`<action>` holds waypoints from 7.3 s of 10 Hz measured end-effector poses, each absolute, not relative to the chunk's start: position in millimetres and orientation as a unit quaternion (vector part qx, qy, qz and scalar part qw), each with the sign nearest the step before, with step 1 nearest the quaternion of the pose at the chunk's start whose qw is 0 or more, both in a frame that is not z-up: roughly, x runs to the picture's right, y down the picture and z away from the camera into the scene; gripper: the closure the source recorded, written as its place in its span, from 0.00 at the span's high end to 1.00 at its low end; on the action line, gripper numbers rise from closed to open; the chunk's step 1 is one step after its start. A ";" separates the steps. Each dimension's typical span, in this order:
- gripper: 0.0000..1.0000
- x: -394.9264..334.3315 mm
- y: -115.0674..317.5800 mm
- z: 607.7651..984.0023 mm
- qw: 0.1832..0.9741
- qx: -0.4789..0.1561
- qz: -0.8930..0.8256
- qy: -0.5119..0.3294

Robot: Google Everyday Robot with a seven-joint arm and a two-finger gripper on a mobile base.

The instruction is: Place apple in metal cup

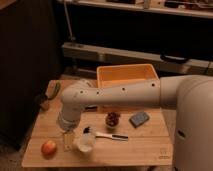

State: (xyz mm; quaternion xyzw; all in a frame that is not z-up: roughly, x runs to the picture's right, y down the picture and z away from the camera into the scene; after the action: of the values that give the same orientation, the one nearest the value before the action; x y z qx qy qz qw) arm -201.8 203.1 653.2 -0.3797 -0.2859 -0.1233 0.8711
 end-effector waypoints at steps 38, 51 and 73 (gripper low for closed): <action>0.00 -303.3 188.8 677.3 0.809 -0.419 -0.164 -0.378; 0.00 -335.8 109.8 682.9 0.833 -0.354 -0.108 -0.411; 0.00 -263.1 -8.9 738.5 0.881 -0.298 0.005 -0.366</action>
State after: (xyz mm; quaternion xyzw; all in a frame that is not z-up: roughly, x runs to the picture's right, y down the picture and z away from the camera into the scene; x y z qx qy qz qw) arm -263.1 -8.9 738.5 -0.2978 -0.3664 0.0050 0.8815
